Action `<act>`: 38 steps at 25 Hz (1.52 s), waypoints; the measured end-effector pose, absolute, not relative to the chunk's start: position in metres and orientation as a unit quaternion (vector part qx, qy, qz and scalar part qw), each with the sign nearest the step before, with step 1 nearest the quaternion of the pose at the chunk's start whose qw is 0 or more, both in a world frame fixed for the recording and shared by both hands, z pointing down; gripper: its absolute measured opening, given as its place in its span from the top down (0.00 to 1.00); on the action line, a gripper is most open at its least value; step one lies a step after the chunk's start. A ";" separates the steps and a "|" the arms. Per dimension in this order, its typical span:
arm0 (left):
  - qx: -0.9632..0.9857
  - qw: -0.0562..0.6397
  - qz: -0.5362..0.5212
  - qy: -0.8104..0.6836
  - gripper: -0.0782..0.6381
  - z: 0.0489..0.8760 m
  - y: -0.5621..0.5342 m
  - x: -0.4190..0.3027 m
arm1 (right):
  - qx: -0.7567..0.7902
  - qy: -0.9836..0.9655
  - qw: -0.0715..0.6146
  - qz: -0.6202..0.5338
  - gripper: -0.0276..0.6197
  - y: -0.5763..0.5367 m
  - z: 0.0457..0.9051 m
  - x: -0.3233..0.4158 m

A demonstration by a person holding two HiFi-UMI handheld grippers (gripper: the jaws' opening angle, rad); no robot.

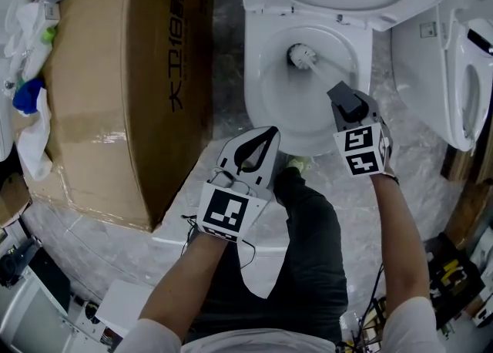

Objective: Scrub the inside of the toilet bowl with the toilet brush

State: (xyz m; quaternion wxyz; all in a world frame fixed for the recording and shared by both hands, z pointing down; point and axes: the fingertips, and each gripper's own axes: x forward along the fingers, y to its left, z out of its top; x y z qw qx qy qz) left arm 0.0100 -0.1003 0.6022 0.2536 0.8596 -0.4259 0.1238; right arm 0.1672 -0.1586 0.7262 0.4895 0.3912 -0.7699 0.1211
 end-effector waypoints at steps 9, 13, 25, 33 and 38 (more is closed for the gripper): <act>0.861 0.257 0.124 -0.421 0.88 0.599 -0.097 0.017 | 0.381 -0.739 0.549 0.080 0.71 -0.140 0.726 0.206; 0.859 0.266 0.129 -0.419 0.88 0.599 -0.091 0.019 | 0.375 -0.725 0.572 0.085 0.71 -0.113 0.730 0.216; 0.858 0.275 0.130 -0.415 0.88 0.602 -0.085 0.020 | 0.374 -0.726 0.554 0.162 0.71 -0.051 0.742 0.179; 0.856 0.273 0.128 -0.419 0.88 0.607 -0.089 0.011 | 0.391 -0.721 0.545 0.172 0.71 -0.061 0.754 0.144; 0.856 0.270 0.127 -0.422 0.88 0.615 -0.094 0.007 | 0.402 -0.710 0.554 0.167 0.71 -0.079 0.775 0.138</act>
